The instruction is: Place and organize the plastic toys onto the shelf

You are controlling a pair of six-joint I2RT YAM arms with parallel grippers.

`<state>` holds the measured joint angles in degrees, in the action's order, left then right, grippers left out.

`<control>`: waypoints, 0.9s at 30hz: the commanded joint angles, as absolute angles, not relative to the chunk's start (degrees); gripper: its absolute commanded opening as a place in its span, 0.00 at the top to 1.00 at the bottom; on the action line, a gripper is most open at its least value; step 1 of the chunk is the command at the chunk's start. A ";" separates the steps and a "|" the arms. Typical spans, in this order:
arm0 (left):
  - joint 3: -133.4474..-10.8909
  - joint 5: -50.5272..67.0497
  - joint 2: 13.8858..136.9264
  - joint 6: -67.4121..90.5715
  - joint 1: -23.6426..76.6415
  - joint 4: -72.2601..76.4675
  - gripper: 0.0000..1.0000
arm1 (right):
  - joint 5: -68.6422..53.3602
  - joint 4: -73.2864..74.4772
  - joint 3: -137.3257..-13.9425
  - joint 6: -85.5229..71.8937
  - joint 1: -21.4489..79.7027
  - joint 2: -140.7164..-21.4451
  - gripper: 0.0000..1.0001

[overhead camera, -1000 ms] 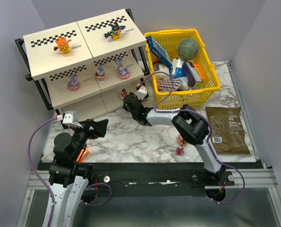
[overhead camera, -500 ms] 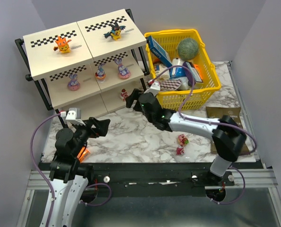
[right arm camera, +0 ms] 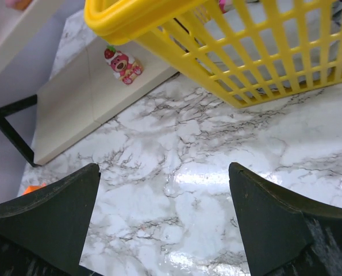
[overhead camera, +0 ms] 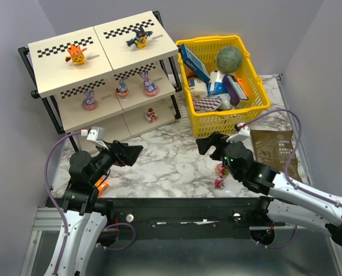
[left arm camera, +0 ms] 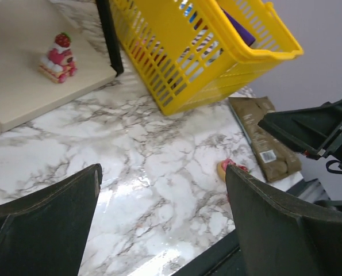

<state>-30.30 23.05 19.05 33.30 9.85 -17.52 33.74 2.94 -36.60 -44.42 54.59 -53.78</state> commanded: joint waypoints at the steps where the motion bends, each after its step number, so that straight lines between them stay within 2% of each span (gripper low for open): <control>1: -27.69 30.23 21.35 39.89 10.81 -9.68 0.05 | 37.52 8.69 -31.73 -46.93 54.49 -43.71 0.00; 4: -26.37 26.65 22.41 41.66 15.45 -7.13 0.06 | 38.84 12.73 -31.38 -47.54 54.49 -40.18 0.00; 7: -26.45 18.22 26.35 41.84 26.25 -4.15 0.06 | 40.16 17.48 -33.04 -48.34 54.58 -40.08 0.00; 8: -26.80 14.71 28.28 41.40 30.72 -3.35 0.06 | 40.43 18.45 -33.66 -48.51 54.49 -40.60 0.01; 9: -28.72 10.85 33.26 39.66 40.07 -3.08 0.06 | 40.69 20.63 -34.79 -48.69 54.58 -40.95 0.01; 10: -29.87 1.07 36.27 38.16 46.34 -2.64 0.06 | 41.39 21.87 -35.33 -49.30 54.49 -41.31 0.01; 13: -36.28 -14.70 49.01 33.25 63.73 -2.20 0.05 | 43.24 25.92 -36.21 -51.41 54.40 -41.66 0.00; 18: -42.00 -20.38 66.49 33.75 72.67 3.15 0.05 | 45.87 33.29 -36.74 -55.37 54.49 -38.68 0.02; 24: -44.65 -29.87 77.32 35.24 78.48 8.52 0.07 | 46.84 36.82 -36.39 -55.81 54.32 -34.02 0.02; 27: -44.82 -30.15 81.80 36.99 79.36 13.26 0.09 | 47.37 37.35 -35.78 -55.81 54.32 -31.91 0.02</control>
<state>-43.42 -22.20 77.58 35.11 78.26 5.56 43.90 33.43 -34.98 -54.48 54.52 -34.15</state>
